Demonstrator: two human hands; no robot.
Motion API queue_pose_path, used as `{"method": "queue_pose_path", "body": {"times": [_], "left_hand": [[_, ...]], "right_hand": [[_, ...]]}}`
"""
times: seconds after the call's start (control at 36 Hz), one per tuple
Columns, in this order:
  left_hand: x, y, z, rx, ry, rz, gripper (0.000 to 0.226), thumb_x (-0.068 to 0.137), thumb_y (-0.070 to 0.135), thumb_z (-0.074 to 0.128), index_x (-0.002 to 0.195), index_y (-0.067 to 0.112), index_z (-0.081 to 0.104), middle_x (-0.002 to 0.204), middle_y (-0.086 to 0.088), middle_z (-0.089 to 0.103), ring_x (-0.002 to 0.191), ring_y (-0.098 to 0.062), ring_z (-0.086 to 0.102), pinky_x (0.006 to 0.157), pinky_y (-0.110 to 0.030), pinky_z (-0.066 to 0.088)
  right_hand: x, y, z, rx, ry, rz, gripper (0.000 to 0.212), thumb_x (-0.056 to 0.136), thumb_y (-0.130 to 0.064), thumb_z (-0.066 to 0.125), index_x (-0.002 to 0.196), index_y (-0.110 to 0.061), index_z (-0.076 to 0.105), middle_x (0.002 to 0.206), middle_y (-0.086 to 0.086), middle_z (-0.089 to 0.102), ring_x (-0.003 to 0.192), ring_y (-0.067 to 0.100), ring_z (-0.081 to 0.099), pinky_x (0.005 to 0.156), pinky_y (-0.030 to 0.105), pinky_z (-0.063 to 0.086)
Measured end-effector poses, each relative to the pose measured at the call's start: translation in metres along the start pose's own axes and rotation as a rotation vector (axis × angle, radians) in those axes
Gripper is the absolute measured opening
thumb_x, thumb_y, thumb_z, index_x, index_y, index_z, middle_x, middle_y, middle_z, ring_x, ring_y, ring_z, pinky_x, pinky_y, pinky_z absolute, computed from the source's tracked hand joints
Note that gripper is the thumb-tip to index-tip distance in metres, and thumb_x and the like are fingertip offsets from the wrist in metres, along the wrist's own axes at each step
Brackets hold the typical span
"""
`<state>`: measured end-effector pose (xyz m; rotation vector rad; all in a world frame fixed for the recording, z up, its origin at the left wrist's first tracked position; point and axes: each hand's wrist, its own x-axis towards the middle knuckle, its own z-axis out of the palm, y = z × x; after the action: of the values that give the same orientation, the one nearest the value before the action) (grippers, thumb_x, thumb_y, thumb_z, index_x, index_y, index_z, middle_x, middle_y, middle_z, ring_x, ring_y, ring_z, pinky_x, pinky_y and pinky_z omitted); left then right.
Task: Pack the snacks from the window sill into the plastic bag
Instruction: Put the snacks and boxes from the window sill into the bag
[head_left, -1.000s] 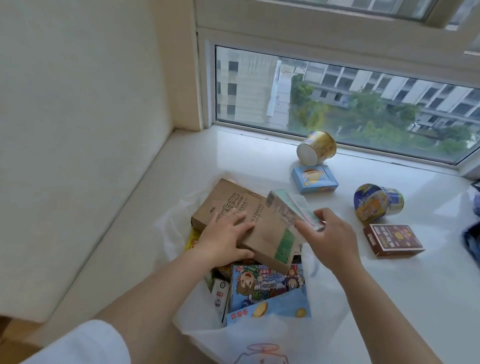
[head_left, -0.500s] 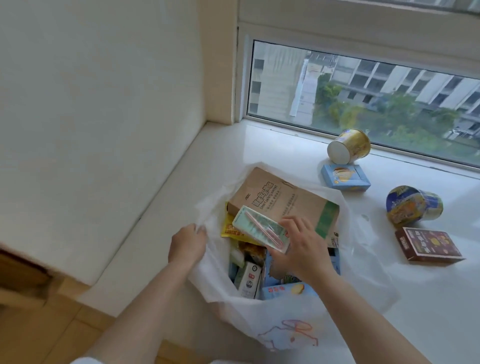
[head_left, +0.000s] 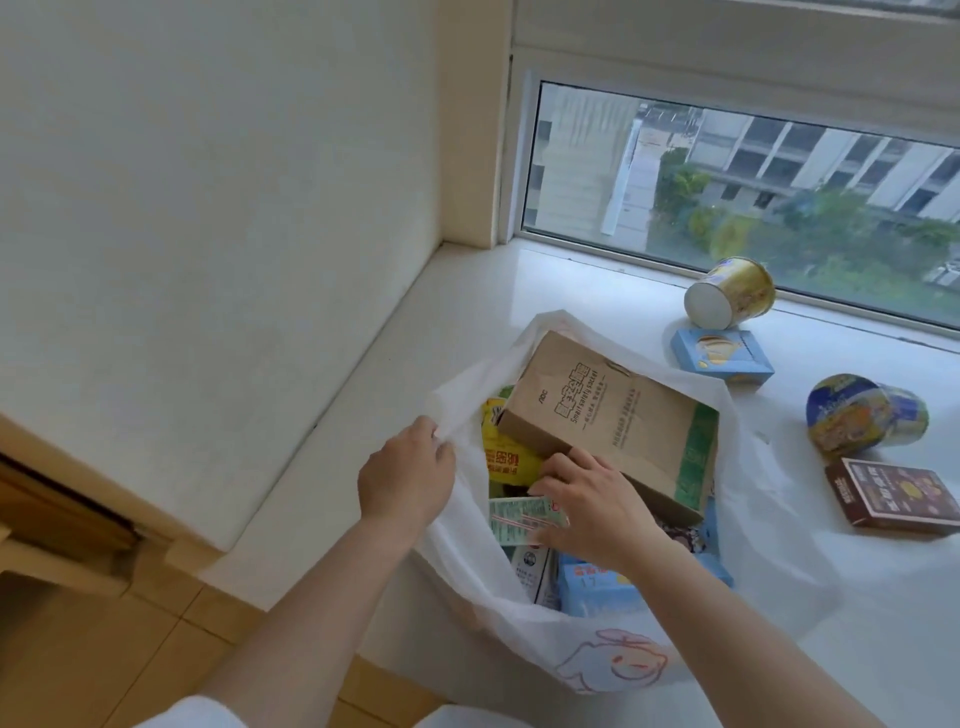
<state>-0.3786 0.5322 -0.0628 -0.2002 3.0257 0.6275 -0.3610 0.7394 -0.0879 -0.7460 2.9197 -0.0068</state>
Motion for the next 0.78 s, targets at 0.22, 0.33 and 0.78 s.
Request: {"method": "queue_pose_path", "body": {"times": [0.22,0.33,0.78], "left_hand": [[0.003,0.045,0.008,0.109,0.282,0.345,0.053,0.069,0.032,0.075,0.114,0.012,0.054,0.104,-0.01,0.057,0.089,-0.028,0.055,0.061,-0.032,0.044],[0.01,0.087,0.019,0.109,0.291,0.477,0.055,0.065,0.033,0.076,0.111,0.015,0.052,0.102,-0.008,0.055,0.088,-0.027,0.053,0.062,-0.032,0.044],[-0.017,0.296,0.12,0.249,-0.051,0.749,0.051,0.091,0.041,0.045,0.138,0.025,0.034,0.133,-0.001,0.04,0.121,-0.021,0.038,0.09,-0.034,0.037]], "right_hand": [[-0.016,0.019,-0.006,0.162,0.496,0.195,0.026,0.081,-0.032,0.046,0.084,-0.019,0.068,0.082,-0.006,0.065,0.075,0.019,0.057,0.064,0.028,0.05],[-0.035,0.043,-0.007,0.151,0.606,0.332,0.026,0.079,-0.027,0.046,0.085,-0.015,0.068,0.082,-0.002,0.065,0.077,0.023,0.057,0.065,0.031,0.05],[-0.148,0.192,0.018,0.287,0.514,0.777,0.027,0.075,-0.017,0.068,0.101,-0.012,0.066,0.091,0.005,0.066,0.089,0.031,0.058,0.078,0.039,0.048]]}}
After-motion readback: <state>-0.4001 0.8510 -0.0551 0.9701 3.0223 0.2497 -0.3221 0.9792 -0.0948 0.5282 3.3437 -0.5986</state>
